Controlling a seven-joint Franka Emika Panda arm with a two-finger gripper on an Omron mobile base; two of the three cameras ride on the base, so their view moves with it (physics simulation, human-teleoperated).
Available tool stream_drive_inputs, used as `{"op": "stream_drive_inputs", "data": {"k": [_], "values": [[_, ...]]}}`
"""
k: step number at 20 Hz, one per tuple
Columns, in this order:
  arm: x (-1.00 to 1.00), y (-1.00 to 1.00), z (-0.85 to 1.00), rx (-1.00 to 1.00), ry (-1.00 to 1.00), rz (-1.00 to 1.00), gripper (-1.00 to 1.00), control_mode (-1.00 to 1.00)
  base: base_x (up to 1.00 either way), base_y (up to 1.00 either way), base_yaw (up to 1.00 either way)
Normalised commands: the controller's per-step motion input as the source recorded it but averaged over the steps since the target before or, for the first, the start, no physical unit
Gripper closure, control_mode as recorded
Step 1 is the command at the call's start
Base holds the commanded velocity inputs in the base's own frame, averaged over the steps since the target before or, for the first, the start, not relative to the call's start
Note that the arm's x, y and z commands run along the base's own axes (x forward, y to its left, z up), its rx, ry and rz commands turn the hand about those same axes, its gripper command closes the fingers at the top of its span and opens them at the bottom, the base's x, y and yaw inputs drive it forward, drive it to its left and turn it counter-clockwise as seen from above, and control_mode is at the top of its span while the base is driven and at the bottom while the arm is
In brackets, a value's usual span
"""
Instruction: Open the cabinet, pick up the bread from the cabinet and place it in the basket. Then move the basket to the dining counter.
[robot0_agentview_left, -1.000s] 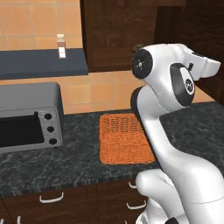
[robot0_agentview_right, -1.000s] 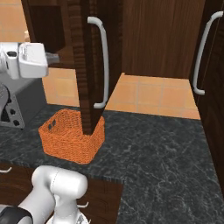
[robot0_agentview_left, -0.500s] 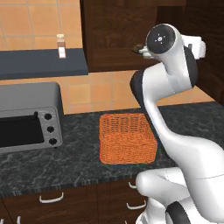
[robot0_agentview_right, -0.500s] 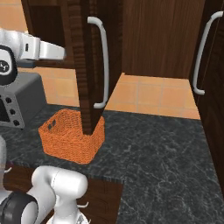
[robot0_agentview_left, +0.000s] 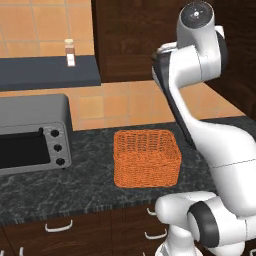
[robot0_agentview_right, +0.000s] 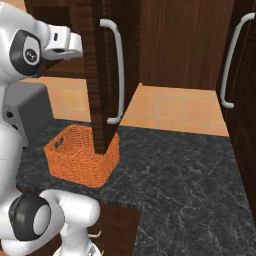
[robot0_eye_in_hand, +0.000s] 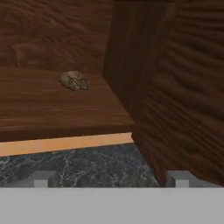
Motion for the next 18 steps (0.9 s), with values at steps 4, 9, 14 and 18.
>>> {"op": "stream_drive_inputs", "data": {"k": [4,9,14,18], "values": [[0.60,0.00,-0.17,0.09,0.00,0.12,-1.00,-1.00,0.00,0.00,0.00],[0.50,-0.06,-0.24,0.13,0.00,0.13,-1.00,-1.00,0.00,0.00,0.00],[0.60,-0.01,-0.11,0.07,0.00,0.07,-1.00,-1.00,0.00,0.00,0.00],[0.61,-0.19,-0.11,0.03,0.00,0.05,-1.00,-1.00,0.00,0.00,0.00]]}}
